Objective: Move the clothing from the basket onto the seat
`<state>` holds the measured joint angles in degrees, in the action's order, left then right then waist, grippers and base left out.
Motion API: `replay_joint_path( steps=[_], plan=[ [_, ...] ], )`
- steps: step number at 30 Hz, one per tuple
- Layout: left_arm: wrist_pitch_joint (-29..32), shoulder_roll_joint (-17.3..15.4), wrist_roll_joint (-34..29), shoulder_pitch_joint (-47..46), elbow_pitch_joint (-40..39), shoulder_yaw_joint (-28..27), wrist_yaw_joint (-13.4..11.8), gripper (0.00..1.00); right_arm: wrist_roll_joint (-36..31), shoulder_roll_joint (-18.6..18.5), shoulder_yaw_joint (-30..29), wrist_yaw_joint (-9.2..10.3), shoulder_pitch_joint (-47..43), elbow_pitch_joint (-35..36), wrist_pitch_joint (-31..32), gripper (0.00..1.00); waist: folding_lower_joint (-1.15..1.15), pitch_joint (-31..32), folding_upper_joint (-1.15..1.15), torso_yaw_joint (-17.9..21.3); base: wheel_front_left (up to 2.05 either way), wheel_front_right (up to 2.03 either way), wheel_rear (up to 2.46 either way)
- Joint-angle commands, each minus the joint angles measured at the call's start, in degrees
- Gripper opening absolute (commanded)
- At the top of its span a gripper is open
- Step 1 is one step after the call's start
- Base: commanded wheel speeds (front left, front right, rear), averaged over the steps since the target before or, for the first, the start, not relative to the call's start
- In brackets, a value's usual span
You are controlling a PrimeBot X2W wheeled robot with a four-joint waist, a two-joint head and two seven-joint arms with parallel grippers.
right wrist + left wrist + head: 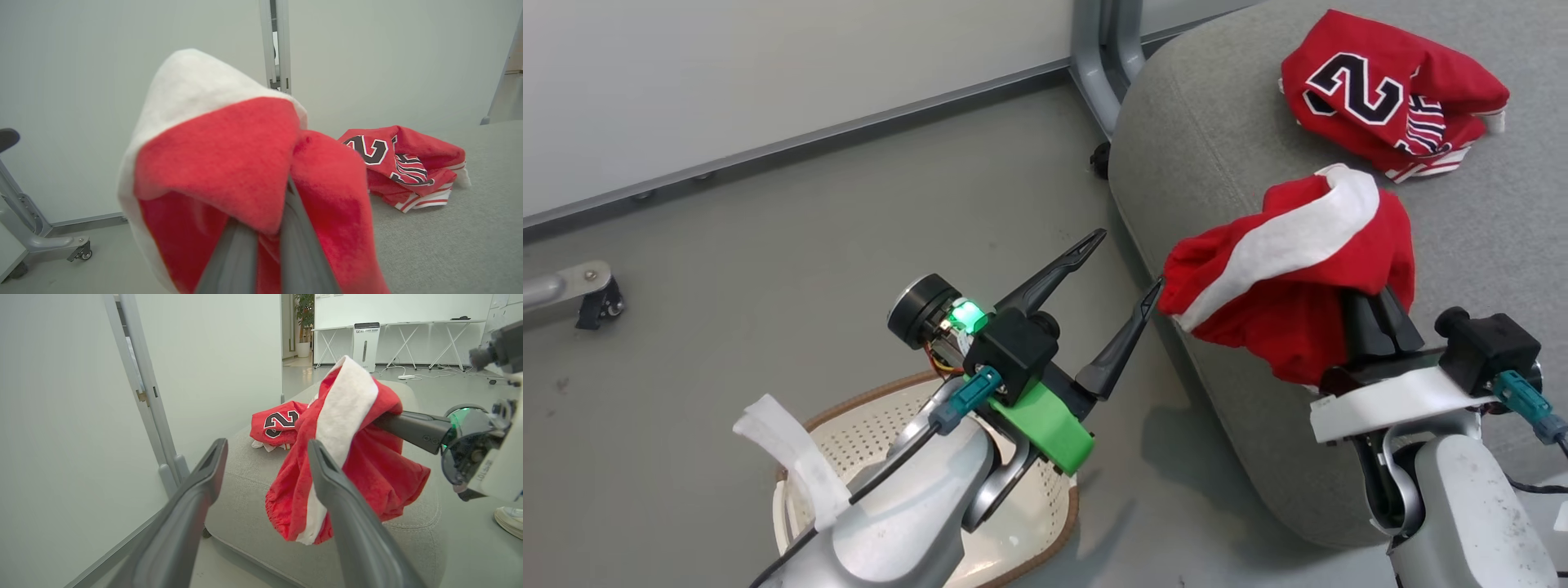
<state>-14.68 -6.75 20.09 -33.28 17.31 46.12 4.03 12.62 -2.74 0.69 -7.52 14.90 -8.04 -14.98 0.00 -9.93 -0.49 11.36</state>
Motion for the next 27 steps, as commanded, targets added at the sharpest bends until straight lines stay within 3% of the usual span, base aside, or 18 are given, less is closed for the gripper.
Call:
replay_joint_path(
  steps=[1, 16, 27],
  plan=[
    [0.1, -0.5, -0.3, -0.7, 0.2, 0.0, 0.0, 1.0, 0.4, -0.1, -0.6, 0.06, -0.9, 0.4, -0.2, 0.0, 0.0, -1.0, 0.49, 2.4, 0.0, 0.0, 0.0],
    [1.2, -1.5, -0.5, -2.1, 0.0, 1.5, 0.2, 1.0, 1.3, -0.1, -4.7, 0.06, -3.6, 2.2, -0.2, 0.0, 0.0, -4.4, 0.49, 8.7, 0.0, 0.0, 0.0],
    [1.5, -1.9, -0.3, -3.3, -0.7, 1.8, 0.1, 1.0, -0.9, -0.2, -6.2, 0.06, 3.4, 3.7, -0.2, 0.0, 0.0, -7.8, 0.49, 8.3, 0.0, 0.0, 0.0]
  ],
)
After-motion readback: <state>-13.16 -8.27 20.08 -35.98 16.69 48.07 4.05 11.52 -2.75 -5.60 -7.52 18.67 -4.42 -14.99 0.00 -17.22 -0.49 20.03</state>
